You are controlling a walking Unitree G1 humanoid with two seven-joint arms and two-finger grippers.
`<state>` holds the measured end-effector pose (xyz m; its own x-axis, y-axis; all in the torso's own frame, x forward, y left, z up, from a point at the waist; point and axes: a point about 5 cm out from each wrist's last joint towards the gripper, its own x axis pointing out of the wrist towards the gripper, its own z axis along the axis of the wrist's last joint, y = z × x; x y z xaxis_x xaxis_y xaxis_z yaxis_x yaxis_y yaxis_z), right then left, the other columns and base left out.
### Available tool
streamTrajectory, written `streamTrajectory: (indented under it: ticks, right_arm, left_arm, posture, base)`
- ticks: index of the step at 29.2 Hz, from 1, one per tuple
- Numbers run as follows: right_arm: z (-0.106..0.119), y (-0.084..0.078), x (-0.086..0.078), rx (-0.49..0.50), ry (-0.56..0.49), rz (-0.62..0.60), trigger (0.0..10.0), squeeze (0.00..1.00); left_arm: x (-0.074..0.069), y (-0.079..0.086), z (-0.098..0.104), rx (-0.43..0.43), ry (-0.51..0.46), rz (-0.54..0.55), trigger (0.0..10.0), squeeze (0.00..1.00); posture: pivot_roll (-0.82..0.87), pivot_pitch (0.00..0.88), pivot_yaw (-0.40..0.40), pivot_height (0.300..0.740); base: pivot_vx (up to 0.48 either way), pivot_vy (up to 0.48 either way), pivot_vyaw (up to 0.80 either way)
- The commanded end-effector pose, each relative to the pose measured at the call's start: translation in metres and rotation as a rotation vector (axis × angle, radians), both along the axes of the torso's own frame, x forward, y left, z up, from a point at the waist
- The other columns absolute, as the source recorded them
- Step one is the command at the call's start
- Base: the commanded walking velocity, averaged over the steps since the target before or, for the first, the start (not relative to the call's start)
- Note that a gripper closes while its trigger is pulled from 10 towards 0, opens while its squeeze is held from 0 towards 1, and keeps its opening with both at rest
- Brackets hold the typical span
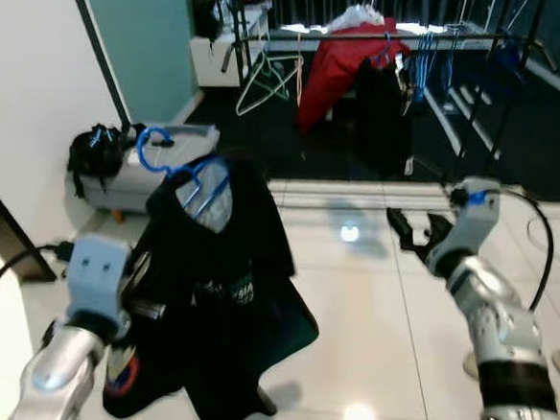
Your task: Hang hanger
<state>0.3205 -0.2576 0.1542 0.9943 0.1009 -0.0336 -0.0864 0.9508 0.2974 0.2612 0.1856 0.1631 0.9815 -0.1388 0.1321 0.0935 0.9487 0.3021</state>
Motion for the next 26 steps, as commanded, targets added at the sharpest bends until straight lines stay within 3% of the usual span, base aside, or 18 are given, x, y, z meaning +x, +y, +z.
streamTrajectory:
  ticks: [1,8,13,22,23,26]
  right_arm:
    - [0.001,0.006,0.003,0.003,-0.012,0.015,10.0,0.00]
    - [0.000,0.006,0.003,-0.003,-0.002,0.011,10.0,0.00]
    - [-0.001,0.009,0.003,-0.027,0.006,0.035,10.0,0.00]
    - [-0.001,0.010,0.003,-0.027,0.004,0.047,10.0,0.00]
    - [-0.001,0.011,0.004,-0.029,0.004,0.052,10.0,0.00]
    - [-0.001,0.011,0.004,-0.029,0.004,0.052,10.0,0.00]
  left_arm:
    - [0.000,0.004,0.003,0.007,-0.021,0.023,10.0,0.00]
    - [-0.002,0.001,0.003,0.030,-0.023,0.016,10.0,0.00]
    - [-0.003,-0.005,0.005,0.070,-0.028,-0.024,10.0,0.00]
    - [-0.004,-0.014,0.007,0.052,-0.031,-0.065,10.0,0.00]
    - [-0.005,-0.025,0.010,0.033,-0.035,-0.096,10.0,0.00]
    - [-0.006,-0.034,0.011,0.021,-0.036,-0.116,10.0,0.00]
  posture:
    - [-0.03,0.000,-0.039,0.740]
    - [-0.03,0.000,-0.042,0.740]
    - [-0.03,0.000,-0.040,0.740]
    - [-0.03,0.001,-0.042,0.740]
    - [-0.04,0.003,-0.042,0.740]
    - [-0.04,0.004,-0.041,0.740]
  base:
    - [0.480,0.000,0.00]
    - [0.480,0.000,0.00]
    - [0.480,0.000,-0.80]
    - [0.480,0.000,-0.80]
    - [0.480,0.000,-0.80]
    - [0.480,0.000,-0.80]
